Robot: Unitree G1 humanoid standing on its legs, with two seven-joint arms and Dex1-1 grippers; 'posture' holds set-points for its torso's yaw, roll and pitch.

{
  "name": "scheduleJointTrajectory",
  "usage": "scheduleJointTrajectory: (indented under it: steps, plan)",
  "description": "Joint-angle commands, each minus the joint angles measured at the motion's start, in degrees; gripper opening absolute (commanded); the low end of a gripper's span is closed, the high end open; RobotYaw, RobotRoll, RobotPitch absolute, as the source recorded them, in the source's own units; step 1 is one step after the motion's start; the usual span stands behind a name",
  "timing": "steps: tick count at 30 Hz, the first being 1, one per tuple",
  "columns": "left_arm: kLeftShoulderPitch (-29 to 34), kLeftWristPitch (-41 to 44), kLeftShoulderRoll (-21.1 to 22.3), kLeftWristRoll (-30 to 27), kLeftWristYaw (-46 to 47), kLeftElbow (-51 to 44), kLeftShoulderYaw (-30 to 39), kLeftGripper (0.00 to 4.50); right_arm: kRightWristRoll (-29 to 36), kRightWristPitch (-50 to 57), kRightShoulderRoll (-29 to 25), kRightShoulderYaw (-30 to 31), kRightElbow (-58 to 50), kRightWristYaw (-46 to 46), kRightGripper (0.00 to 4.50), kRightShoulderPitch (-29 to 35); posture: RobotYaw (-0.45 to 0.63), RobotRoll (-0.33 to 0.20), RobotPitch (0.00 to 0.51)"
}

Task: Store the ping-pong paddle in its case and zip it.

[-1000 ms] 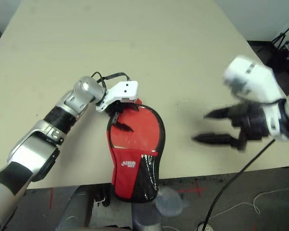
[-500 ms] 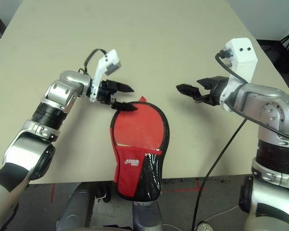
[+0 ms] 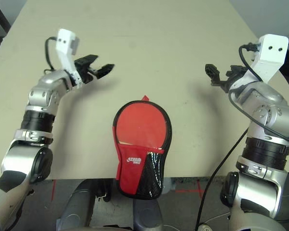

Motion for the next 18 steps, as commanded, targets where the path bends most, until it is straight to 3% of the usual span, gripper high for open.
scheduleJointTrajectory:
  steps: [1, 7, 18]
  plan:
    - [3.2, -4.84, 1.04, 0.92, 5.31, 2.16, 1.24, 4.5, -1.95, -4.21, -1.12, -0.86, 2.6, -0.85, 4.48, -0.8, -0.09, 0.0, 0.278]
    - [7.15, -11.46, 2.49, 2.44, 11.88, 3.19, 1.15, 4.5, -4.15, -10.43, -1.6, -1.35, 7.42, -3.16, 4.48, -1.97, -0.08, 0.0, 0.283]
    - [13.87, -14.96, 4.17, 3.49, 18.47, -0.44, 1.58, 4.5, -6.7, -18.8, -2.64, -1.78, 14.39, -4.5, 4.48, -1.66, -0.06, 0.0, 0.299]
